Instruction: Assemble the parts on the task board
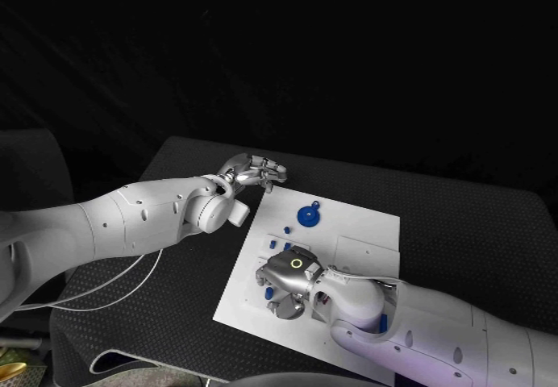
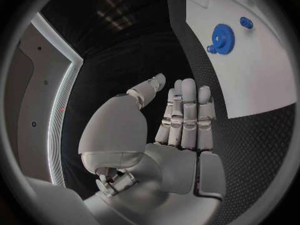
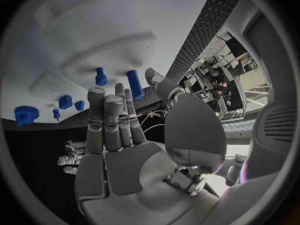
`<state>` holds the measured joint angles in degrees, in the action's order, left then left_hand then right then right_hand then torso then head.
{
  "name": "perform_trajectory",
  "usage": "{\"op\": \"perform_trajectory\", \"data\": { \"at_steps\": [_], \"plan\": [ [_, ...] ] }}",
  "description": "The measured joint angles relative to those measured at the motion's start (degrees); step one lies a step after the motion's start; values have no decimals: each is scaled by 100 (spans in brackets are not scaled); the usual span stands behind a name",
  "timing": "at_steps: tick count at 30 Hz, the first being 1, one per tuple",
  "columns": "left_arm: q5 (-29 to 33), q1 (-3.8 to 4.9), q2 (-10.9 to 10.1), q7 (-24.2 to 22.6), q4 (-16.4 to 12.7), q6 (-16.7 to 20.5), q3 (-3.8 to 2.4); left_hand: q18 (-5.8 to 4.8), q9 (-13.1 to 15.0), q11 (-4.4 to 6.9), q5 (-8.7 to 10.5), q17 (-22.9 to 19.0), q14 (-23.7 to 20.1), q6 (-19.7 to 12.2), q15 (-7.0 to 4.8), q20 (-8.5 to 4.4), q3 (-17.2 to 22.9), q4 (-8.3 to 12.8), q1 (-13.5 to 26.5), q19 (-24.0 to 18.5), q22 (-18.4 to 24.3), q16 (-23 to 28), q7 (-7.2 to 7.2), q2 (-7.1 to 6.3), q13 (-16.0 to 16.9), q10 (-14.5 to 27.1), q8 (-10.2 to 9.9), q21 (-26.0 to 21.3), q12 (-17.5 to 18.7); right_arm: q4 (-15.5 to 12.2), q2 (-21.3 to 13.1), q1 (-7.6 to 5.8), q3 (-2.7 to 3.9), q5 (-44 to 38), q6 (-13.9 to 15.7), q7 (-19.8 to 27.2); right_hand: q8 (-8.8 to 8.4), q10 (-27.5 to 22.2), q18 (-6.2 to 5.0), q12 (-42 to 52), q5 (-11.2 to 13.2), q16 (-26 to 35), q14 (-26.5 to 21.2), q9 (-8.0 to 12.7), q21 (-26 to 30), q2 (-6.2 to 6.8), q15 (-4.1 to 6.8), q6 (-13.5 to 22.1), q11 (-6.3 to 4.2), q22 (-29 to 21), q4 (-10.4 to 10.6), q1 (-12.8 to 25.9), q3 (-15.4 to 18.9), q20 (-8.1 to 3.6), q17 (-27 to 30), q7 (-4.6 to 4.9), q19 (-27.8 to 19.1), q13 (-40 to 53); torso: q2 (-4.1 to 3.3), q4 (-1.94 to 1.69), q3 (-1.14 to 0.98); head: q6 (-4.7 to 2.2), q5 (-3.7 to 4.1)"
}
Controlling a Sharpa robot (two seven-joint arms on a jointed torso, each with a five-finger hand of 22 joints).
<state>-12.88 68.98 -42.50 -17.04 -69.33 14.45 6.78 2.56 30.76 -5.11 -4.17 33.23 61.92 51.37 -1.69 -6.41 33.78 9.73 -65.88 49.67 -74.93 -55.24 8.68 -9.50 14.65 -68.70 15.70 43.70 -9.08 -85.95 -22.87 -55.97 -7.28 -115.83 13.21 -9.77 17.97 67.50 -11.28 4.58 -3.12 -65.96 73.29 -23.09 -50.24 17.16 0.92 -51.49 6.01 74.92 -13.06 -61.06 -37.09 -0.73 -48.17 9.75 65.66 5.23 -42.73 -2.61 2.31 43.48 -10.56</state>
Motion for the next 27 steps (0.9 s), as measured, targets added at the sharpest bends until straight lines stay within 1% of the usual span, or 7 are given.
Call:
{"op": "perform_trajectory", "data": {
  "at_steps": [11, 17, 18, 21, 24, 26, 27],
  "plan": [
    [0, 0, -7, 17, 7, -9, 0, 0, -5, 1, 0, 0, 0, -5, 0, 1, 0, 0, 0, -1, 1, 0, -5, 0, -1, -1, 0, 0, 0, -161, -172, -26, 1, 124, 252, -10, -45, -96, 25, -22, -9, 0, -33, 21, 44, 12, -33, 96, 32, 0, -77, 38, 186, -2, 10, 34, -46, -55, -2, 0, -3, -13, 13],
    [0, 0, -9, 22, 34, -14, 0, 0, -4, 21, 0, -1, 0, 12, 0, 2, 0, 0, 0, -1, 1, 0, 12, 0, -1, 19, 0, 0, 0, -413, -454, -143, 31, 357, 477, 34, -45, -118, 25, -22, -88, 0, -14, 26, 45, 16, -55, 122, 52, 0, -44, 105, 263, 1, 17, 41, -60, -63, -1, -1, -3, -40, 38],
    [0, 0, -8, 22, 42, -14, 0, 0, -4, 21, 0, 0, 0, 13, 0, 1, 0, 0, 0, -1, 1, 0, 12, 0, -1, 19, 0, 0, 0, -472, -529, -173, 62, 449, 511, 55, -45, -118, 26, -22, -88, 0, -14, 26, 45, 16, -55, 122, 52, 0, -44, 105, 263, 1, 17, 41, -60, -63, -1, -1, -3, -41, 41],
    [0, 0, -6, 23, 68, -15, 0, 0, -4, 22, 0, 4, 0, 13, 0, 2, 0, 0, 0, -2, 1, 0, 12, 0, -1, 19, 0, 0, 0, -639, -793, -282, 250, 906, 598, 139, -40, -71, 26, 30, -88, 0, -13, 23, 45, -14, -54, 116, 8, 0, 9, 135, 289, 2, 24, 34, -60, -59, 2, 2, -3, -72, 84],
    [0, -2, -5, 23, 91, -15, 0, 0, -4, 22, 0, 4, 0, 13, 0, 10, 0, 0, 0, -10, 2, 0, 12, 0, -1, 19, 12, 0, 0, -727, -1084, -442, 432, 1610, 628, 175, 24, 97, 26, 124, -228, 0, 18, 3, 45, -52, -23, 37, -69, -1, 218, 249, 257, 2, 25, -32, -59, -24, 8, 5, -4, -119, 140],
    [0, -2, -16, 20, 98, -15, 1, 0, -4, 22, 0, 4, 0, 13, 0, 10, 0, 0, 0, -10, 2, 0, 11, 0, -1, 20, 24, 0, 0, -718, -1291, -592, 494, 2152, 601, 172, 65, 198, 26, 178, -463, 0, -2, -21, 45, -114, 4, -57, -92, -1, 387, 341, 228, 3, 25, -51, -58, 11, 10, 12, -4, -162, 187],
    [0, -1, -29, 19, 100, -15, 1, 0, -4, 22, 0, 4, 0, 13, 0, 10, 0, 0, 0, -10, 2, 19, 11, 0, -1, 20, 24, 0, 0, -700, -1385, -671, 499, 2394, 572, 166, 80, 229, 27, 203, -516, 0, -4, -29, 45, -135, 21, -73, -108, -1, 426, 361, 222, 3, 25, -66, -57, 27, 12, 16, -3, -180, 211]
  ]
}}
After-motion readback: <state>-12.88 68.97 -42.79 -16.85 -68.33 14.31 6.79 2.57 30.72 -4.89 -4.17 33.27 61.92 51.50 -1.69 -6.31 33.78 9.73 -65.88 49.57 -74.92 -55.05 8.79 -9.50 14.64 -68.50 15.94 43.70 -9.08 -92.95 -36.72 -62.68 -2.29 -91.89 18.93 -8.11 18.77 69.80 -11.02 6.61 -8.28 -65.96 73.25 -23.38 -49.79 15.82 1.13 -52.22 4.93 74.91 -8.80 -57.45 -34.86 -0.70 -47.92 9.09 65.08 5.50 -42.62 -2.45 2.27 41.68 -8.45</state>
